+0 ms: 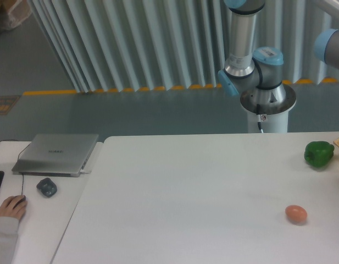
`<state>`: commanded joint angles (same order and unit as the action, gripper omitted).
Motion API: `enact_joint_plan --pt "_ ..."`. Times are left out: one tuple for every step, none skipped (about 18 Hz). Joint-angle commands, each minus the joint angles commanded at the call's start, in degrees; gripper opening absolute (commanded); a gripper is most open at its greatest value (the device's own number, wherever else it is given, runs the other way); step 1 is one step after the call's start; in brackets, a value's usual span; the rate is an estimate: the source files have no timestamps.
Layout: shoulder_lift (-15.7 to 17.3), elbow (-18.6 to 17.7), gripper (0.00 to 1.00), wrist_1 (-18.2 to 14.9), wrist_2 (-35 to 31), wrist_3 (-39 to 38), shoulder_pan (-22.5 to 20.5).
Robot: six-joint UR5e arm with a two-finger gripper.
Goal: Place the triangular bread in the basket
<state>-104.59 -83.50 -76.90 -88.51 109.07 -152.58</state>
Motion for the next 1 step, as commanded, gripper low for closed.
enact_joint_plan --pt "0.00 0.00 1.00 0.00 -0.09 0.00 0.00"
